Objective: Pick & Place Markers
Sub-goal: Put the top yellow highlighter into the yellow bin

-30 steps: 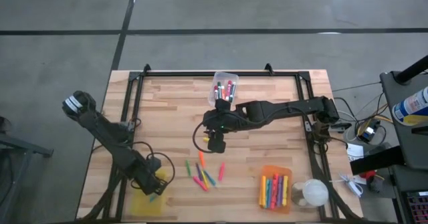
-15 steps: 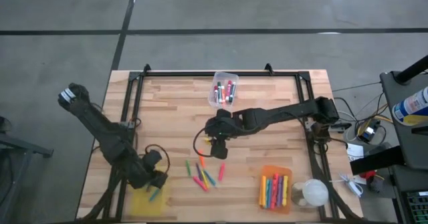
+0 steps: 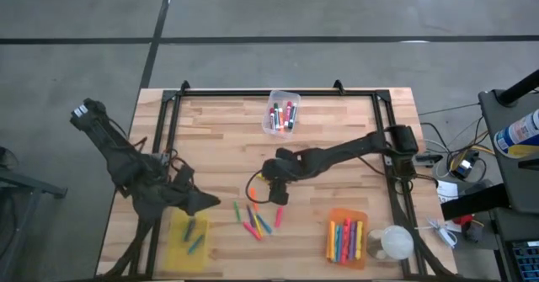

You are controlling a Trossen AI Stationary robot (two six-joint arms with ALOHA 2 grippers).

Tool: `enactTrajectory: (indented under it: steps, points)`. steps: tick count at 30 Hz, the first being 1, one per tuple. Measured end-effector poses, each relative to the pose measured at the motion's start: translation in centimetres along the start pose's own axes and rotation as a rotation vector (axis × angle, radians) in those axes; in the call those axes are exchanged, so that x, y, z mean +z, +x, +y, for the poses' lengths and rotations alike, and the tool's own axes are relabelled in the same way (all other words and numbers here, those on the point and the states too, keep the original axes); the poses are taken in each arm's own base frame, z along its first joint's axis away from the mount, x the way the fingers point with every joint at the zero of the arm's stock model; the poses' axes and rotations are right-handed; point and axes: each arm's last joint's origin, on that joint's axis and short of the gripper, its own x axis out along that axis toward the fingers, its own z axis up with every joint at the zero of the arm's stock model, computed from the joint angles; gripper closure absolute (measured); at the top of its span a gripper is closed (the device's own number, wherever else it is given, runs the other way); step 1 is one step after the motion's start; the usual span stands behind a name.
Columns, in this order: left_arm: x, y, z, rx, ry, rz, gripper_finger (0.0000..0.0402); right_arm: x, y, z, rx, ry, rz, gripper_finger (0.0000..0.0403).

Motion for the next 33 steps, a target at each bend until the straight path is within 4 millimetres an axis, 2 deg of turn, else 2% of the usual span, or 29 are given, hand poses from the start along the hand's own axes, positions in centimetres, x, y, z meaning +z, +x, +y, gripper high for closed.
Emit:
enactTrajectory:
  steps: [5, 11, 17, 23, 30, 33]
  points:
    - [0.6, -0.6, -1.1, -0.093, 0.025, -0.067, 0.0255, -0.9, 2.4, -0.4, -0.020, 0.004, 0.059, 0.0220]
    - [0.7, -0.7, -1.3, -0.105, 0.032, -0.088, 0.0255, -1.1, 3.6, -1.4, -0.039, 0.060, 0.089, 0.0230]
    - [0.8, -0.7, -1.3, -0.103, 0.032, -0.096, 0.0255, -1.2, 5.1, -2.5, 0.014, 0.095, 0.114, 0.0250]
    - [0.7, -0.7, -1.3, -0.108, 0.029, -0.096, 0.0255, -1.2, 5.1, -2.8, 0.025, 0.099, 0.123, 0.0288]
    - [0.7, -0.6, -1.3, -0.104, 0.078, -0.101, 0.0255, -0.5, 4.8, -2.6, 0.055, 0.102, 0.119, 0.0374]
    - [0.7, -0.6, -1.3, -0.103, 0.089, -0.102, 0.0255, 0.1, 4.4, -2.3, 0.074, 0.105, 0.119, 0.0381]
